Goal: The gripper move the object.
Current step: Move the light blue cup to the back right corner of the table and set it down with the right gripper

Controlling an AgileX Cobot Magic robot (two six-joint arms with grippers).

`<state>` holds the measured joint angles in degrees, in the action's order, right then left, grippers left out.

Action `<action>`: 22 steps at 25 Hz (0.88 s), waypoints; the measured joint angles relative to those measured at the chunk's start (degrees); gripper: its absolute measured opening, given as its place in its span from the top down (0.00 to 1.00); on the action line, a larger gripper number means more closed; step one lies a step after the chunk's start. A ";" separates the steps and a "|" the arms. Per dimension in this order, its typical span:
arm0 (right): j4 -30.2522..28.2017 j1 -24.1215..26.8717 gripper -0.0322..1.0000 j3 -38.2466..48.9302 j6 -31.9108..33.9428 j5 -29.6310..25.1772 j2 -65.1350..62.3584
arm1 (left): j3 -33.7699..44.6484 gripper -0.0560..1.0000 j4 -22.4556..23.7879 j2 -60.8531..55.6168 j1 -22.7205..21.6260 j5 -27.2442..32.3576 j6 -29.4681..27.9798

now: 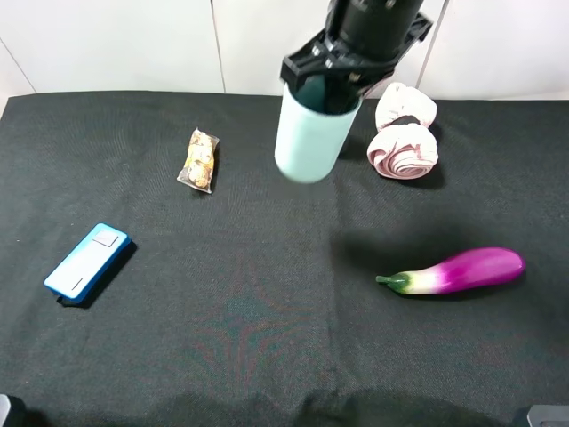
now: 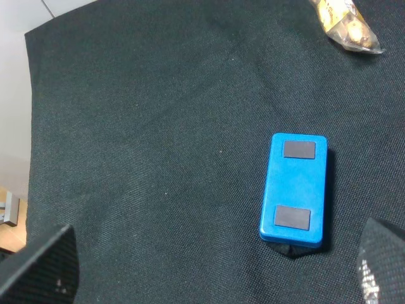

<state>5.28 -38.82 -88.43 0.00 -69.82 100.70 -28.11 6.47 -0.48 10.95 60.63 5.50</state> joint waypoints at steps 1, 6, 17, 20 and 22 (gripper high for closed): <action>0.00 0.67 0.97 -0.34 0.00 -0.07 0.00 | 0.00 0.06 0.00 0.00 0.00 0.00 0.00; 0.00 4.77 0.97 -1.34 0.00 -0.18 0.00 | 0.00 0.06 0.00 0.00 0.00 0.00 0.00; -0.79 16.39 0.97 -1.34 0.00 -0.18 0.00 | 0.00 0.06 0.00 0.00 0.00 0.00 0.00; -1.05 19.56 0.97 -1.34 0.00 -0.18 0.00 | 0.00 0.06 0.00 0.00 0.00 0.00 0.00; -1.11 22.13 0.97 -1.34 0.00 -0.12 0.00 | 0.00 0.06 0.00 0.00 0.00 0.00 0.00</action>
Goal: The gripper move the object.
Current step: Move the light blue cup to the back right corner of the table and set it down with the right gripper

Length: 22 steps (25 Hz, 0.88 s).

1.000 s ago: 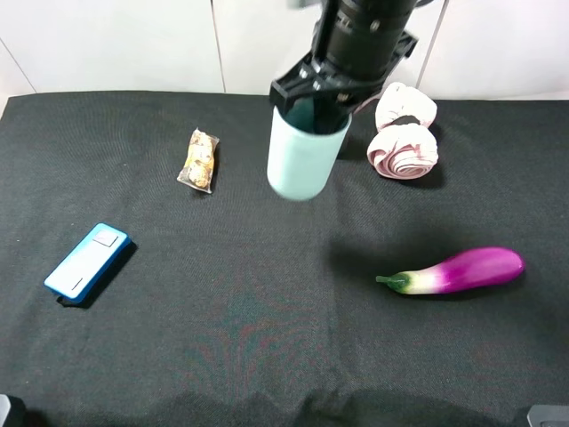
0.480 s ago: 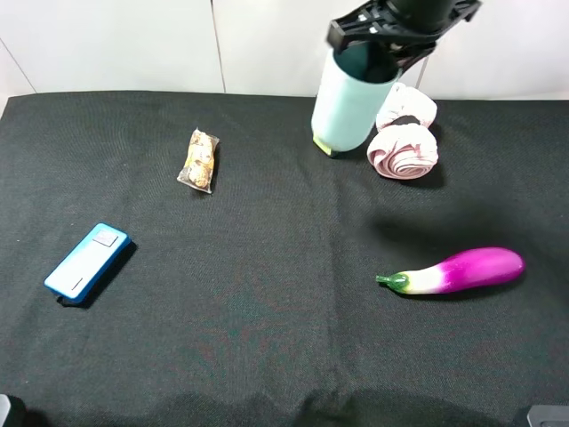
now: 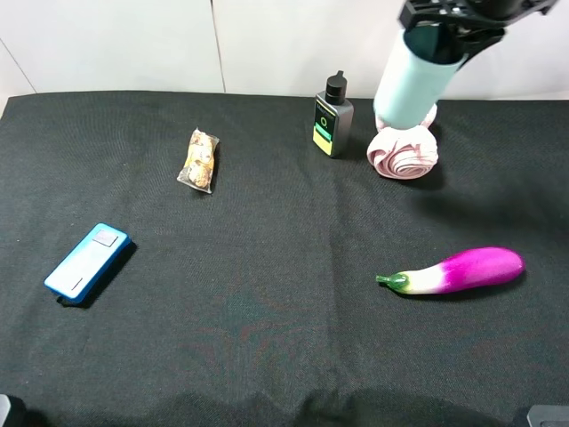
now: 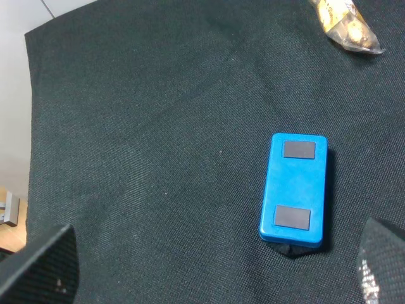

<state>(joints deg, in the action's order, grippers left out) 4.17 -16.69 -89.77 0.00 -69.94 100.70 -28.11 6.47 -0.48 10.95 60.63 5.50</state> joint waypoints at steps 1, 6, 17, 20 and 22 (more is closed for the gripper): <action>0.00 1.29 0.97 0.00 0.00 0.07 0.00 | 0.00 0.06 0.00 0.00 0.00 0.00 0.00; -0.14 7.24 0.97 0.00 0.00 1.76 0.00 | 0.00 0.06 0.00 0.00 0.00 0.00 0.00; -0.34 16.37 0.97 0.00 0.00 7.07 3.19 | 0.00 0.06 0.00 0.00 0.00 0.00 0.00; -0.40 17.93 0.97 0.00 0.00 8.55 4.28 | 0.00 0.06 0.00 0.00 0.00 0.00 0.00; -0.40 18.80 0.97 0.00 0.00 9.52 5.25 | 0.00 0.06 0.00 0.00 0.00 0.00 0.00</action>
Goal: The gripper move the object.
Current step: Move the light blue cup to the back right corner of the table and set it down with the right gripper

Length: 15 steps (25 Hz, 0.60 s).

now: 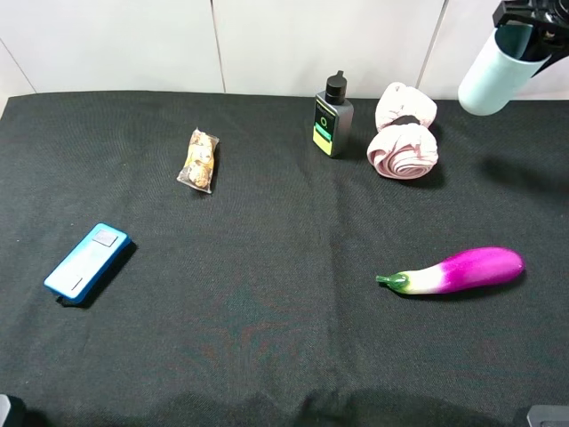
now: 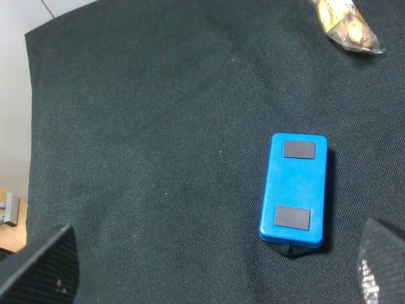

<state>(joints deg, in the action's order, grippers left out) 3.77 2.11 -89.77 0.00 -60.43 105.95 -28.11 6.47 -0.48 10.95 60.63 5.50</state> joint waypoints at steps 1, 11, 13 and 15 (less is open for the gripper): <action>0.00 0.23 0.97 0.00 0.00 0.52 0.57 | 0.00 0.06 0.00 0.00 0.00 0.00 0.00; -1.95 0.79 0.97 0.00 0.00 5.74 5.23 | 0.00 0.06 0.00 0.00 0.00 0.00 0.00; -2.57 0.79 0.97 0.00 0.00 6.38 6.08 | 0.00 0.06 0.00 0.00 0.00 0.00 0.00; -2.95 0.79 0.97 0.00 0.00 7.28 6.87 | 0.00 0.06 0.00 0.00 0.00 0.00 0.00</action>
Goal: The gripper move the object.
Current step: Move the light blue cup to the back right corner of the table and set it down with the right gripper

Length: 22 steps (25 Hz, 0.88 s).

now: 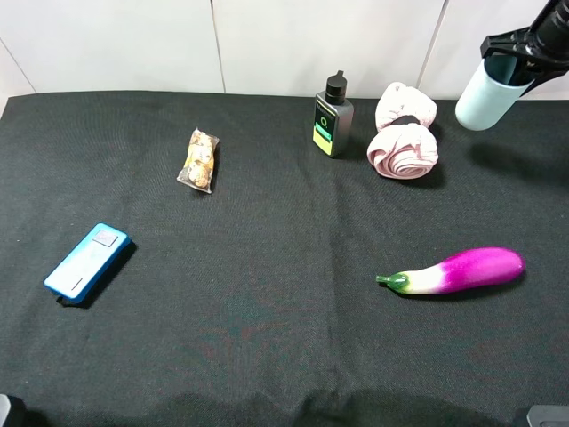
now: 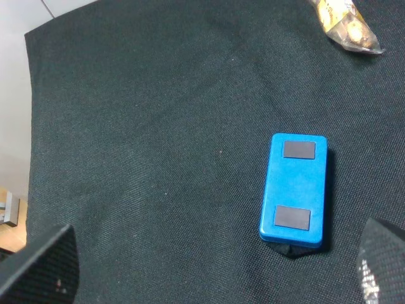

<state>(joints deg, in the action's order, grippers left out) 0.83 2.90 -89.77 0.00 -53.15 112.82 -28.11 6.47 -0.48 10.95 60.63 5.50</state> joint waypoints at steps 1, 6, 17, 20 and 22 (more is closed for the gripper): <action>-0.27 0.00 0.97 0.00 0.00 0.44 0.28 | 0.00 0.06 0.00 0.00 0.00 0.00 0.00; -1.54 0.00 0.97 0.00 0.00 2.77 1.77 | 0.00 0.06 0.00 0.00 0.00 0.00 0.00; -4.51 0.00 0.97 0.00 0.00 5.16 5.15 | 0.00 0.06 0.00 0.00 0.00 0.00 0.00; -4.69 0.00 0.97 0.00 0.00 6.12 6.20 | 0.00 0.06 0.00 0.00 0.00 0.00 0.00; -4.70 0.00 0.97 0.00 0.00 6.76 6.79 | 0.00 0.06 0.00 0.00 0.00 0.00 0.00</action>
<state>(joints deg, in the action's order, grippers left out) -3.87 2.90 -89.77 0.00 -46.38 119.61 -28.11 6.47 -0.48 10.95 60.63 5.50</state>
